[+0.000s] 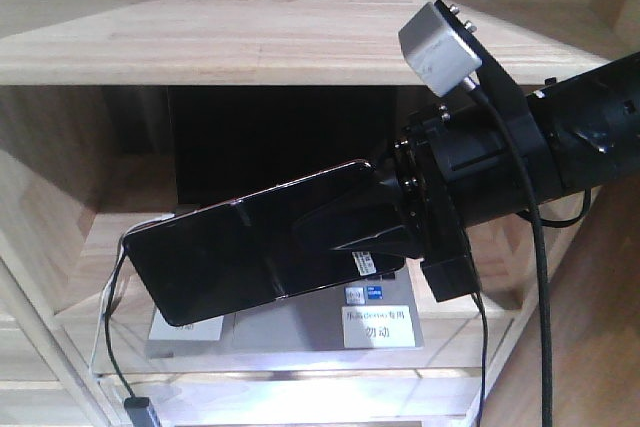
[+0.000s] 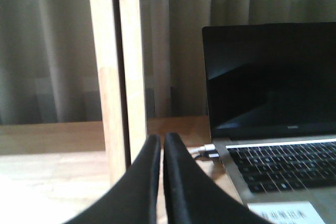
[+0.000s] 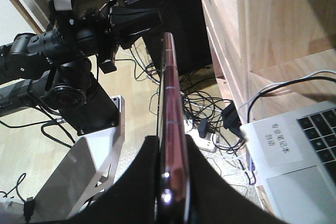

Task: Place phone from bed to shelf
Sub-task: 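Raise the held phone above the upper shelf with the right gripper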

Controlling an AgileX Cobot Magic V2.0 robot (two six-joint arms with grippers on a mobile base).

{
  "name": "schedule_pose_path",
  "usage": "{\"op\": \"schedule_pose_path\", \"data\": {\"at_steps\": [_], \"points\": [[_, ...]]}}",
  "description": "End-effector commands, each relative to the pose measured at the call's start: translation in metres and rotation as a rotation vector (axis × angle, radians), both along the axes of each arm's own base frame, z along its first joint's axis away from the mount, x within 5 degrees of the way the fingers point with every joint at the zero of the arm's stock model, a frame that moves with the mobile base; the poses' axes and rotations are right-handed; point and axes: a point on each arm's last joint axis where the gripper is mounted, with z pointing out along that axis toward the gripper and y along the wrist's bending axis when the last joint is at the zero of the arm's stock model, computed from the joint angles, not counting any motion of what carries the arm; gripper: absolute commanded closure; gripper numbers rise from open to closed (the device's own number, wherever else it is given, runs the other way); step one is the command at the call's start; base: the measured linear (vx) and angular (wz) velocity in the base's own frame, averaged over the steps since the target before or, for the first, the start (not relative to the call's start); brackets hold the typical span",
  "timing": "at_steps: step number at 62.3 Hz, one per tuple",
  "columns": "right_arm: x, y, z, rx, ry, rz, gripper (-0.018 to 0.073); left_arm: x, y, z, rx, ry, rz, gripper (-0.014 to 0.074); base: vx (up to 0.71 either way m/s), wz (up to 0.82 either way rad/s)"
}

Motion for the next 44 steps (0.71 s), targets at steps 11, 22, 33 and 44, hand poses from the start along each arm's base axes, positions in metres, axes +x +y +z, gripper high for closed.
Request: {"op": "schedule_pose_path", "data": {"at_steps": [11,22,33,44], "points": [[-0.0121,-0.0007,0.0221,0.095,-0.007,0.041,0.0562,-0.0021,0.0003,0.0153,-0.022,-0.105,0.003,0.0595,0.06,0.01],[-0.0121,-0.0007,0.0221,0.095,-0.007,0.041,0.0562,-0.0021,0.0003,0.0153,-0.022,-0.105,0.003,0.0595,0.03,-0.01],[-0.0121,-0.0007,0.0221,0.095,-0.007,0.041,0.0562,-0.0021,0.0003,0.0153,-0.022,-0.105,0.003,0.0595,0.0,0.0],[-0.0121,-0.0007,0.0221,0.095,-0.007,0.041,0.0562,-0.0021,0.0003,0.0153,-0.022,-0.105,0.003,0.0595,0.0,0.0]]}}
